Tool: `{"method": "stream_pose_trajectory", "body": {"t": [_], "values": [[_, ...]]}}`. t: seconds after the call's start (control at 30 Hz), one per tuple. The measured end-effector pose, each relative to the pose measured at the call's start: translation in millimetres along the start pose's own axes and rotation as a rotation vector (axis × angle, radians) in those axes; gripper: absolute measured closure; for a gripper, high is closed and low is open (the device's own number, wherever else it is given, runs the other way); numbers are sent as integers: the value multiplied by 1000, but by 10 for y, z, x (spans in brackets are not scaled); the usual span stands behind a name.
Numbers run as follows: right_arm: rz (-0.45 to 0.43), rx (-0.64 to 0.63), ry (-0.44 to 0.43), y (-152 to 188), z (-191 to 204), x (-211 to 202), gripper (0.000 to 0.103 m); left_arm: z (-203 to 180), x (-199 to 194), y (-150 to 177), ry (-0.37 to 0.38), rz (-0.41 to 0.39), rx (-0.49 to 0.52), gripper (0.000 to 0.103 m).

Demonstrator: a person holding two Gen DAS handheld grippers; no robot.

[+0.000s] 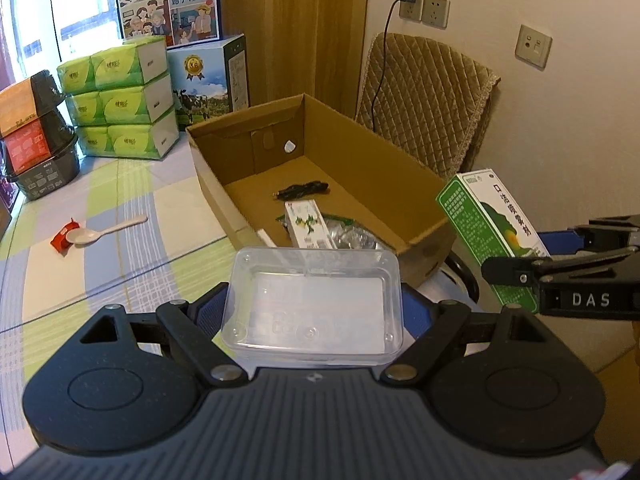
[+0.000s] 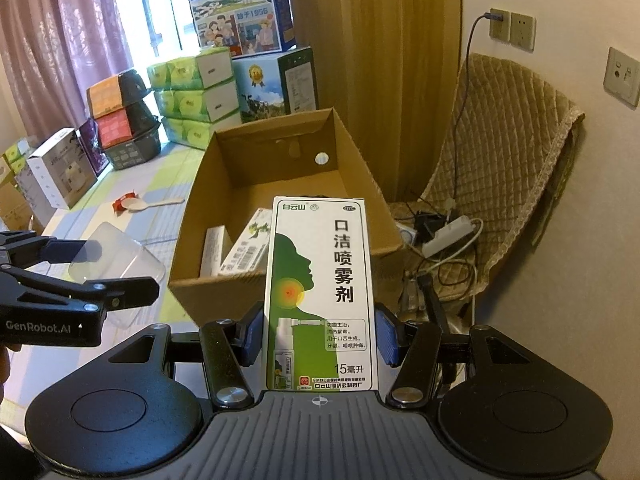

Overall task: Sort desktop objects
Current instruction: 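Bring the clear tray over the box with left tool while right tool holds spray box, then open left tool dropping tray into box while right tool releases spray box inside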

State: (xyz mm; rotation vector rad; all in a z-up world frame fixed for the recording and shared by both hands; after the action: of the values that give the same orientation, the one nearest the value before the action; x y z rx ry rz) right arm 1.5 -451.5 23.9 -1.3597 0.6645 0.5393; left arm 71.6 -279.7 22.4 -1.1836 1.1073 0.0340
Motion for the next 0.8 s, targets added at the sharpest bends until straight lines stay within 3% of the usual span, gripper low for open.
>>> {"method": "stream_pose_trajectory", "body": {"t": [0.53,0.63,0.8], "values": [[-3,-5,3,-525,-202,461,51,215,660,-592,35,3,5,19],[0,0,18,-566,-229,553,51,227,803,-687,88,11,-23,17],[6,10,18,-548,-258,612,51,255,835,-727,70,4,-9,14]]}}
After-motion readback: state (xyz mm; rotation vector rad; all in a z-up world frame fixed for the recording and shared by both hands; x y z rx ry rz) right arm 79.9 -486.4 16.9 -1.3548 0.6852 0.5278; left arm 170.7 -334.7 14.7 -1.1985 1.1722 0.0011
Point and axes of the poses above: each gripper's, at about its wrist camera, not at the fingertips, and x roughly the way its jaws point, z to its left, y to its underside, the point moved 5 cm from there along x, roughly the way its jaws point, and after that the axes turned 2 degrees about y, right-handed, at the moved point
